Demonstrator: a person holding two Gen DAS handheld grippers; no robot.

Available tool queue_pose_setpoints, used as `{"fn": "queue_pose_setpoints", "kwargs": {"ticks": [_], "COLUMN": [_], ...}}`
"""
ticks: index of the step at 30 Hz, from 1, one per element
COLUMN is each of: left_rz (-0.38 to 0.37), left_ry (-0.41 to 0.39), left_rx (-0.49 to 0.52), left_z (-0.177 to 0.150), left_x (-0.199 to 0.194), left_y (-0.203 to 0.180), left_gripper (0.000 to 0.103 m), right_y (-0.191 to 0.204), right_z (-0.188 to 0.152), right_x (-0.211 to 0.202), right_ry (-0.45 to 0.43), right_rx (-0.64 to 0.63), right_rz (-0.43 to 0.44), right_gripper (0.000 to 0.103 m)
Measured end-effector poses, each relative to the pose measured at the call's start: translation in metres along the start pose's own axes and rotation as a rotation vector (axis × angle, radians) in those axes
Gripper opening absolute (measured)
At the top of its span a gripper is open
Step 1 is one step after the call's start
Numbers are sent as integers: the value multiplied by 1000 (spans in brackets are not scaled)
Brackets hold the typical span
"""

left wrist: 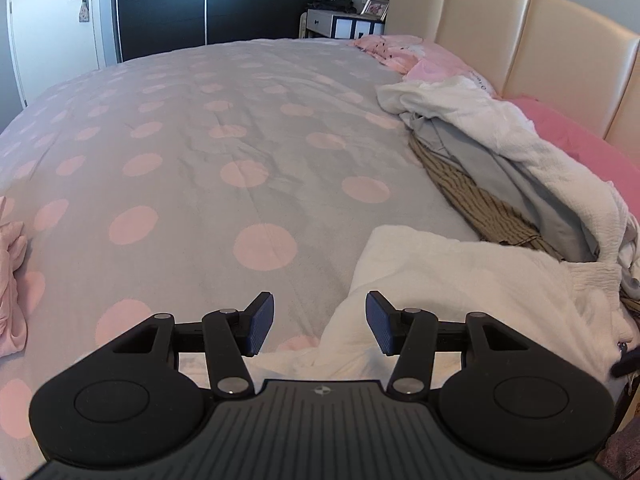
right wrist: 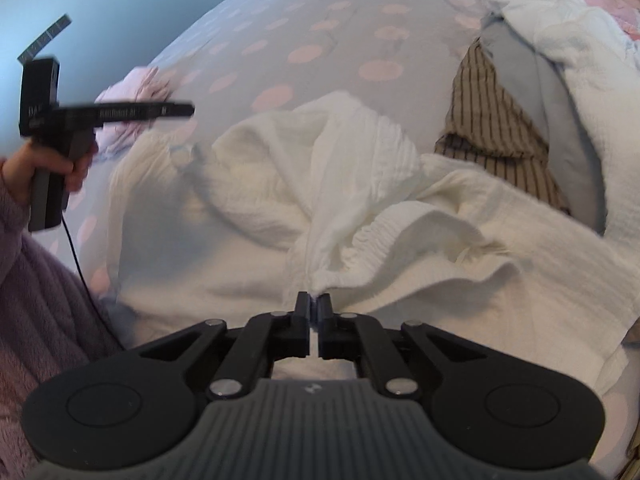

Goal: Fold clothes

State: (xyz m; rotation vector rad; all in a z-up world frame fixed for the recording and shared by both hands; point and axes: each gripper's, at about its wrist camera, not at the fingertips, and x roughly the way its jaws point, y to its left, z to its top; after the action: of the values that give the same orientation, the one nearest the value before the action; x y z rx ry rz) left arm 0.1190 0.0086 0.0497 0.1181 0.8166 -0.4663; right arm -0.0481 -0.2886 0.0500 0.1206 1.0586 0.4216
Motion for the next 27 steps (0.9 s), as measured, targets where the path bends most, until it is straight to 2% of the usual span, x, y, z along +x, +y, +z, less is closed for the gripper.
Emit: {"fn": "queue_pose_setpoints", "kwargs": {"ticks": [2, 6, 8, 13, 14, 16, 21, 23, 24, 25, 27], "left_rz": [-3, -5, -6, -10, -11, -10, -21, -23, -25, -25, -28], "left_ry": [-8, -15, -16, -13, -13, -15, -13, -14, -15, -16, -20], "left_rx": [8, 16, 17, 8, 6, 8, 11, 12, 12, 12, 9], "left_z": [-1, -2, -3, -3, -3, -3, -5, -5, -5, -5, -5], "left_x": [-4, -7, -7, -8, -8, -9, -10, -11, -11, -12, -13], "left_y": [-1, -2, -1, 1, 1, 1, 3, 5, 6, 6, 6], "left_gripper": [49, 49, 49, 49, 49, 49, 49, 49, 49, 49, 49], "right_y": [5, 11, 11, 9, 5, -4, -10, -13, -15, -16, -16], "right_z": [-7, -4, -1, 12, 15, 18, 19, 19, 20, 20, 23], "right_x": [3, -7, -12, -17, -13, -4, 24, 26, 25, 23, 9], "right_ry": [14, -54, -90, -140, -116, -71, 7, 11, 4, -6, -83], "right_rx": [-32, -131, -176, -278, -245, -170, -98, -50, -30, -11, 0], "right_rz": [-15, -108, -153, -223, -207, -168, -108, -62, -47, -34, -52], "right_gripper": [5, 15, 39, 66, 66, 64, 48, 17, 7, 5, 5]}}
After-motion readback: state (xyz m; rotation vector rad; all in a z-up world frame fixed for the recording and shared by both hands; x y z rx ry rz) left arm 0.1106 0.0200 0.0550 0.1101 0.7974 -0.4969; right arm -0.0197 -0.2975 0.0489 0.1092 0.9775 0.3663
